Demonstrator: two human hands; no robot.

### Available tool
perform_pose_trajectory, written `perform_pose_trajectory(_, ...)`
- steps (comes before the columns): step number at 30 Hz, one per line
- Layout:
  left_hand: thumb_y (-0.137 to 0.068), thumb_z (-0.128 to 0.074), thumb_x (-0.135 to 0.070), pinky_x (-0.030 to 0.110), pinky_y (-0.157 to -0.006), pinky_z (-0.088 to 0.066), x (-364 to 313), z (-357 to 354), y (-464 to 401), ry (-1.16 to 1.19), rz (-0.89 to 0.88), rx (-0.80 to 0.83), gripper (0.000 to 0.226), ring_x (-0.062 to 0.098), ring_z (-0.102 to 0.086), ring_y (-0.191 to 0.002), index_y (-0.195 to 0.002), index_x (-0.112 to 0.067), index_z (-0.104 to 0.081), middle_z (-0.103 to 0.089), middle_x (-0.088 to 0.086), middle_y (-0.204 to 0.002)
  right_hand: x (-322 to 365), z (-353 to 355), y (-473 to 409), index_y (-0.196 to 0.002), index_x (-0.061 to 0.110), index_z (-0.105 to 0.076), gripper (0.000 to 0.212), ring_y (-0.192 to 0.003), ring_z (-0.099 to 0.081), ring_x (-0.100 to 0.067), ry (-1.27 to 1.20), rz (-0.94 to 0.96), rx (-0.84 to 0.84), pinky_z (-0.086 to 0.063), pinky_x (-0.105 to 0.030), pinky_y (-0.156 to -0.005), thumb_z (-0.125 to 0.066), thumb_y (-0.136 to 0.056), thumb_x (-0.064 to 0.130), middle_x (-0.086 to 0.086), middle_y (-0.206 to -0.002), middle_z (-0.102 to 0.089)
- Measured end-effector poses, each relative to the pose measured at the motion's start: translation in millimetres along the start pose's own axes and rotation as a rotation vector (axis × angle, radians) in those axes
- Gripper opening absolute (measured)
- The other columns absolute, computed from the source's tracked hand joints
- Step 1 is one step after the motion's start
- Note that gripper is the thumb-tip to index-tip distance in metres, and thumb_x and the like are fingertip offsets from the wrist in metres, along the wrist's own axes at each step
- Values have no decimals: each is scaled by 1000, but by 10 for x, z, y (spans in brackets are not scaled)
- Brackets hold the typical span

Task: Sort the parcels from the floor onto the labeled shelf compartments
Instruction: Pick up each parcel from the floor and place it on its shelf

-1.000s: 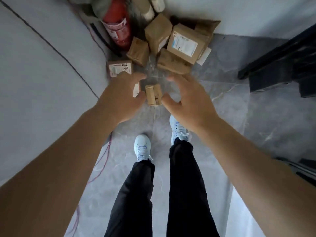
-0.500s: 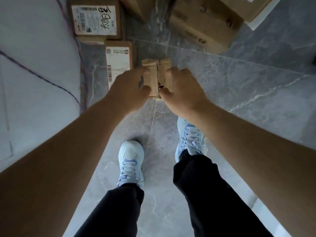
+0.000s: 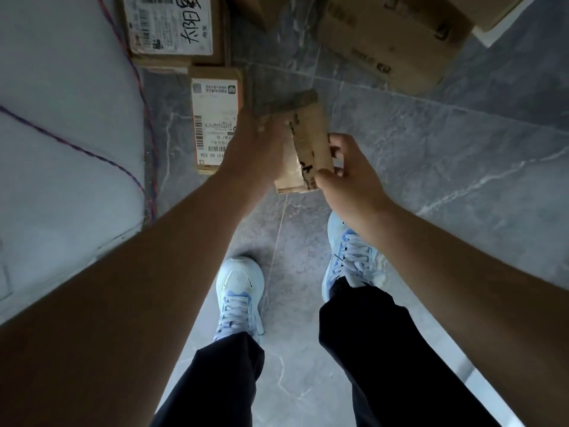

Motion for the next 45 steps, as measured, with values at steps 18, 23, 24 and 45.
perform_pose_trajectory(18, -96, -56, -64, 27, -85, -56, -640, 499, 1414, 128, -118, 55, 67, -2, -63, -106, -153, -40, -32, -59, -22, -133, 885, 399, 1431, -142, 17, -53, 53, -123, -54, -7, -147, 331, -256, -41, -12, -98, -46, -89, 15, -2, -136, -53)
perform_pose_trajectory(23, -92, -71, -48, 39, -82, -61, -824, 782, 1946, 176, -128, 55, 49, 1, -68, -97, -131, -44, -42, -61, -32, -102, 1249, 429, 1919, -128, 11, -62, 37, -117, -49, 12, -125, 428, -342, -35, -3, -96, -48, -94, 2, -7, -132, -54)
perform_pose_trajectory(24, -91, -73, -41, 40, -83, -62, -856, 833, 2048, 197, -141, 49, 51, 6, -70, -99, -132, -41, -44, -65, -27, -106, 1322, 448, 2035, -127, 10, -63, 33, -116, -46, 18, -122, 436, -367, -34, 0, -95, -50, -99, 1, -8, -135, -51)
perform_pose_trajectory(45, -85, -79, -27, 18, -89, -52, -2109, 1474, 5654, -181, -697, 189, 50, -6, -62, -111, -130, -29, -57, -68, -18, -126, 2716, 1508, 5496, -155, 31, -45, 46, -115, -71, -18, -667, 510, -464, -64, -44, -86, -51, -110, 25, -5, -134, -67)
Point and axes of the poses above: each hand's wrist, its own y-axis away from the middle knuckle, its own z-axis out of the back of the hand, x = y × z, the point moved 6 cm from there along -y, towards the middle knuckle
